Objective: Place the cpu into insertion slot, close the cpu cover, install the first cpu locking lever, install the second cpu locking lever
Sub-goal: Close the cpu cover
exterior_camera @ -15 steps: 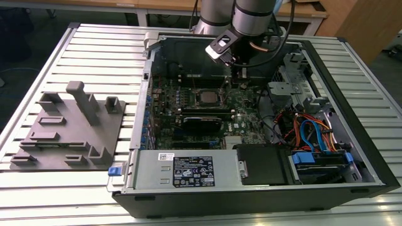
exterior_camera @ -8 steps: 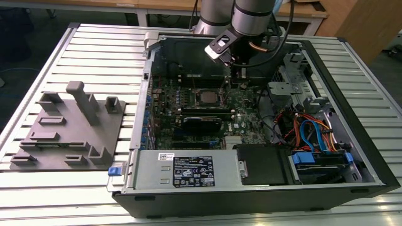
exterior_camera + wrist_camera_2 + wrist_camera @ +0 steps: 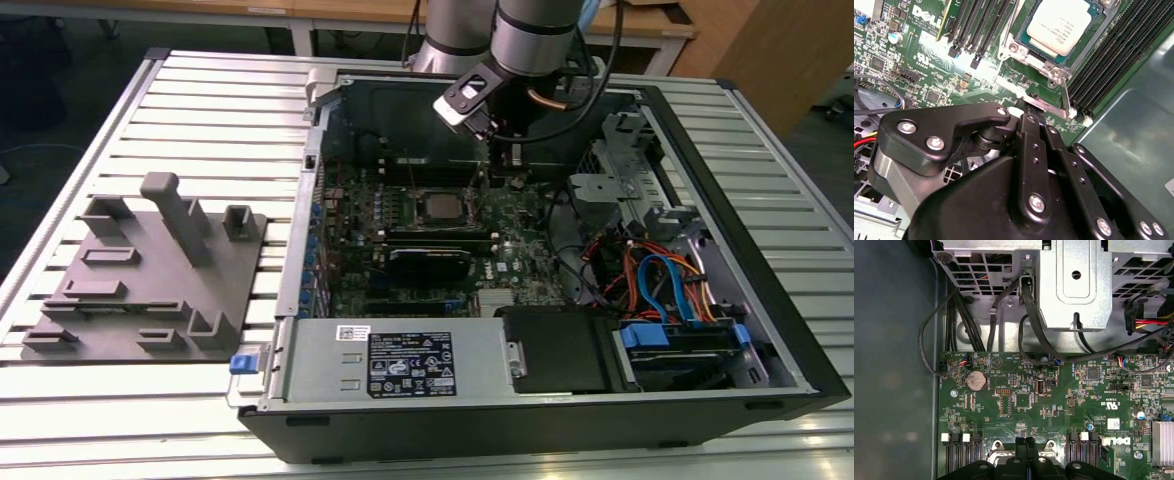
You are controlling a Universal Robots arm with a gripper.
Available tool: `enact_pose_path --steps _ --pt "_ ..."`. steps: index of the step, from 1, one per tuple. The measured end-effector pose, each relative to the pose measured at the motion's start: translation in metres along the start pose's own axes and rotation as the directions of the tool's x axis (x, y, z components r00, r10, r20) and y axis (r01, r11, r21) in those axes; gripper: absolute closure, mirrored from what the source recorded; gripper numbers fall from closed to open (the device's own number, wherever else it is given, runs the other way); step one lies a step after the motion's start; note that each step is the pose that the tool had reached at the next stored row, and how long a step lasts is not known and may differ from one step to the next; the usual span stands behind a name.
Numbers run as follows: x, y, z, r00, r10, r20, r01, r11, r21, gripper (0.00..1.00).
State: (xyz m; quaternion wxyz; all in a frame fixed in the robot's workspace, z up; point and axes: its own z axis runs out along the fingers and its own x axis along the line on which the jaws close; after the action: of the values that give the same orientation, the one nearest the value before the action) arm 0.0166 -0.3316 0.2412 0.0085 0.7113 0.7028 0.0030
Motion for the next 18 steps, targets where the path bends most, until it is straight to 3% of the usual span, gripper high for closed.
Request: enact_pose_path --steps 18 --pt "0.0000 -0.0052 0.0001 1.0000 0.000 0.0001 0.000 1.0000 0.0000 0.89"
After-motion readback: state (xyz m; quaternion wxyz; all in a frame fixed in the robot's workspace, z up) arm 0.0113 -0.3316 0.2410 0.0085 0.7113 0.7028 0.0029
